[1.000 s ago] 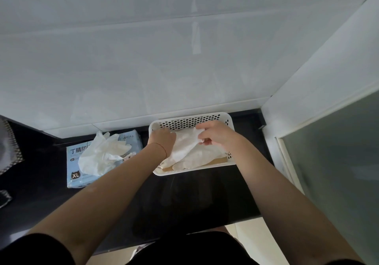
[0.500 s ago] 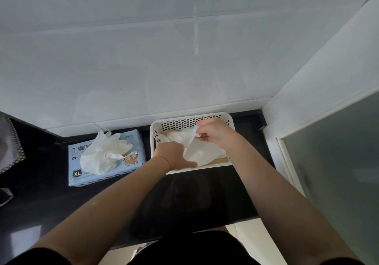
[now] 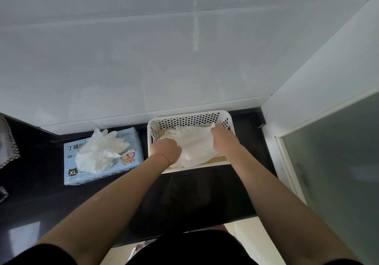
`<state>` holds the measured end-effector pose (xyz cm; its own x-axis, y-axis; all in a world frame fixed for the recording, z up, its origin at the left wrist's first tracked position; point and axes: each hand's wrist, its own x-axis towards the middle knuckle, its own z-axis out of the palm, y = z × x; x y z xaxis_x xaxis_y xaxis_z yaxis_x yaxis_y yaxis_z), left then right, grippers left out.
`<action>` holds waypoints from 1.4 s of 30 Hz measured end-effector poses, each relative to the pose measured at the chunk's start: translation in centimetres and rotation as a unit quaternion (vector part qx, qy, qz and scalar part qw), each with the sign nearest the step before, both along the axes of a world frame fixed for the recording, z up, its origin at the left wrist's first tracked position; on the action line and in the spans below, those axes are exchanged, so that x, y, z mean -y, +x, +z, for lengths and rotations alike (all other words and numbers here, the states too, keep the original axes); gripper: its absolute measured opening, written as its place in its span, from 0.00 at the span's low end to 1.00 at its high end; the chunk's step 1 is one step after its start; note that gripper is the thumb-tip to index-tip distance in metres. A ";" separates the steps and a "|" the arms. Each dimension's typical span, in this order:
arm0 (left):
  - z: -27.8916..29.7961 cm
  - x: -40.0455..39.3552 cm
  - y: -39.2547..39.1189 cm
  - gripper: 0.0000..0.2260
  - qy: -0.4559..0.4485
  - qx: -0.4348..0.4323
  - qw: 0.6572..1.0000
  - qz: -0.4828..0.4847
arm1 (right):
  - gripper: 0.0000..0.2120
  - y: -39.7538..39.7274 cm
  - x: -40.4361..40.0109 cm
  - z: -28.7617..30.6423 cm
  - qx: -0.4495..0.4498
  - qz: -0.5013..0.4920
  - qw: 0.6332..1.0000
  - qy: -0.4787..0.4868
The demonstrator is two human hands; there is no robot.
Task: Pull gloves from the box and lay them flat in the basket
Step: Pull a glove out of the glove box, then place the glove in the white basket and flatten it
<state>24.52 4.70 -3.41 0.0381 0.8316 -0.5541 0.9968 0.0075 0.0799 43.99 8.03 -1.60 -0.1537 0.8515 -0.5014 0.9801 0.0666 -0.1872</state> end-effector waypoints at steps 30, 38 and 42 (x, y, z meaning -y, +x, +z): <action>1.3 -2.8 -0.4 0.09 0.019 -0.003 1.000 -0.009 | 0.20 -1.7 1.3 -2.5 0.068 0.070 0.984 0.146; -0.2 -1.9 -0.8 0.13 -0.014 0.074 0.992 0.098 | 0.17 -1.1 1.9 -4.3 0.008 0.061 0.994 0.090; 0.2 -1.7 -1.1 0.13 0.027 0.126 0.979 0.159 | 0.20 -0.5 1.9 -4.5 0.018 0.063 0.995 0.072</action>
<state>23.40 6.39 -3.19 -0.0974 0.8517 -0.5149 0.8936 0.3027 0.3315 43.47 6.17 -6.08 -0.2489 0.8901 -0.3817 0.9678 0.2139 -0.1325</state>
